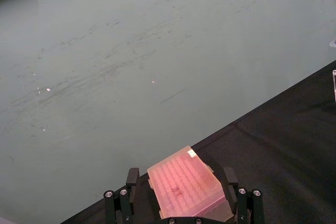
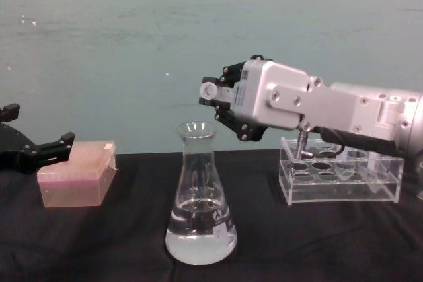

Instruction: Pour the liquid from the test tube into the beaker using one hand.

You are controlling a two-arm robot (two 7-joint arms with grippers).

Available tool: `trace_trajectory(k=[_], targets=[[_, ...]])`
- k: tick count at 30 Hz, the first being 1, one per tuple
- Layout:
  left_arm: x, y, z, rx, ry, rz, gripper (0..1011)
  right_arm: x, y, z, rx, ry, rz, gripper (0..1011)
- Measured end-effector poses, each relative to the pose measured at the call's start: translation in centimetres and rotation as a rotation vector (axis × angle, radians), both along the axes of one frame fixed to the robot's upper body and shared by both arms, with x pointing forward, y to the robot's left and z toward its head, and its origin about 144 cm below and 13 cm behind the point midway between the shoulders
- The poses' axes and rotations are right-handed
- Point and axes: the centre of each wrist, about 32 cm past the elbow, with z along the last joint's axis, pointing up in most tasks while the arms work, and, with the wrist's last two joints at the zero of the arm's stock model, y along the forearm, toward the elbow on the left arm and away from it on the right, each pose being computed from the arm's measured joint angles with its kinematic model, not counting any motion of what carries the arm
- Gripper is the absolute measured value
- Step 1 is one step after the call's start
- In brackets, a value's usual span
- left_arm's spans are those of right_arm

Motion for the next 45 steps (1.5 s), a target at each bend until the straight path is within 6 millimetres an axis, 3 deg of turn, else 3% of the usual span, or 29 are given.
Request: trace_trajectory(k=[45], targets=[[0.00,0.00,0.00,0.000,0.000,0.000,1000,-0.49,0.19,-0.89,-0.171,-0.239,0.001,224]])
